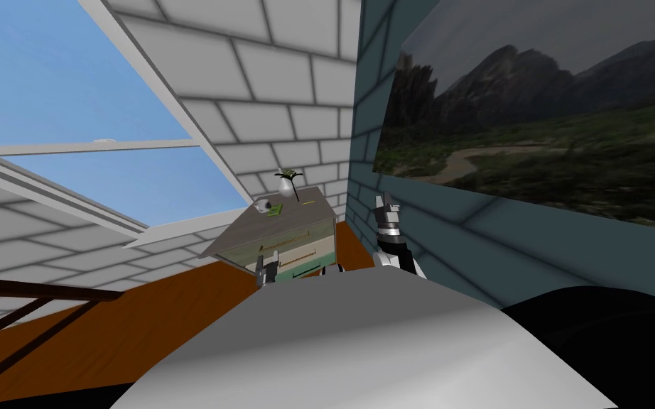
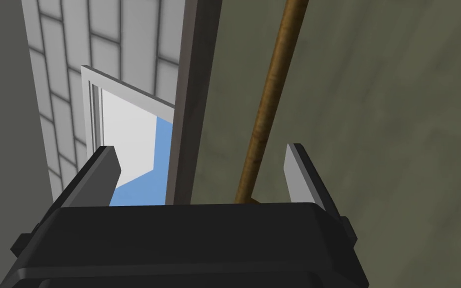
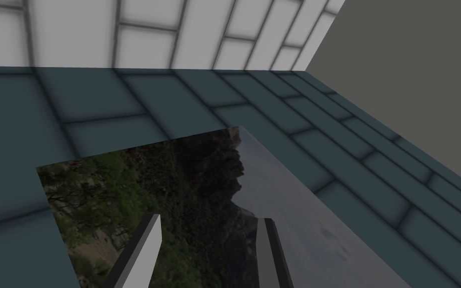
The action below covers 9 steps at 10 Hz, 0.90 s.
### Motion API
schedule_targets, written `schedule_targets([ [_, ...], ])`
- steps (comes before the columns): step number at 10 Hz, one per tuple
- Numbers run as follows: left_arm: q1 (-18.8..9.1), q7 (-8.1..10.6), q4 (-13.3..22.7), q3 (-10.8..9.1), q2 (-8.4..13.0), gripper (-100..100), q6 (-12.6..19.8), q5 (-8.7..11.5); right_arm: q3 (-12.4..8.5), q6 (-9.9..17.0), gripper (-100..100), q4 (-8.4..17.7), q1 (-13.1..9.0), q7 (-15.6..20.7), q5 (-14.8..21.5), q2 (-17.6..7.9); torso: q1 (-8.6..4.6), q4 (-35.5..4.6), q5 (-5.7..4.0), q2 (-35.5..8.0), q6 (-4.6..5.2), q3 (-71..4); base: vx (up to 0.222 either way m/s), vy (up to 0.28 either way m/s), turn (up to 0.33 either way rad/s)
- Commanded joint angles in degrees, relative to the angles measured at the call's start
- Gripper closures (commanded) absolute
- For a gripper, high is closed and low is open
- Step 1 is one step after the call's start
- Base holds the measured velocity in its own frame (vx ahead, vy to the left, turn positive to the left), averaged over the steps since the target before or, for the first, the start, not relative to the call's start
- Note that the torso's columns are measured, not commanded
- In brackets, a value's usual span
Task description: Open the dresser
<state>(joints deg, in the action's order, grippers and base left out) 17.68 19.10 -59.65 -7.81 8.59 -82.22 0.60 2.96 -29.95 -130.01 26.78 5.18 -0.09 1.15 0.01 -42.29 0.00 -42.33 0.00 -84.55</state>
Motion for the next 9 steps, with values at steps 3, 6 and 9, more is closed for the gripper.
schedule_targets([
  [3,-0.9,1.17,6.8,-0.69,-3.4,-100,-4.1,-0.3,0.0,0.0,0,0.0,0.0,0.0,0.0,0.0,-0.05,0.0,-0.01,0.1,0.0,-0.1,0.094,-0.025,0.009],
  [6,-1.3,1.52,8.9,-0.91,-6.0,-100,-5.5,-0.4,0.0,0.0,0,0.0,0.0,0.0,0.0,0.0,0.03,0.0,0.01,-0.1,0.0,0.1,0.044,-0.013,0.004],
  [9,-1.5,1.76,10.3,-1.05,-9.5,-100,-6.4,-0.5,0.0,0.0,0,0.0,0.0,0.0,0.0,0.0,-0.02,0.0,0.0,0.1,0.0,0.0,0.04,-0.007,0.003],
])
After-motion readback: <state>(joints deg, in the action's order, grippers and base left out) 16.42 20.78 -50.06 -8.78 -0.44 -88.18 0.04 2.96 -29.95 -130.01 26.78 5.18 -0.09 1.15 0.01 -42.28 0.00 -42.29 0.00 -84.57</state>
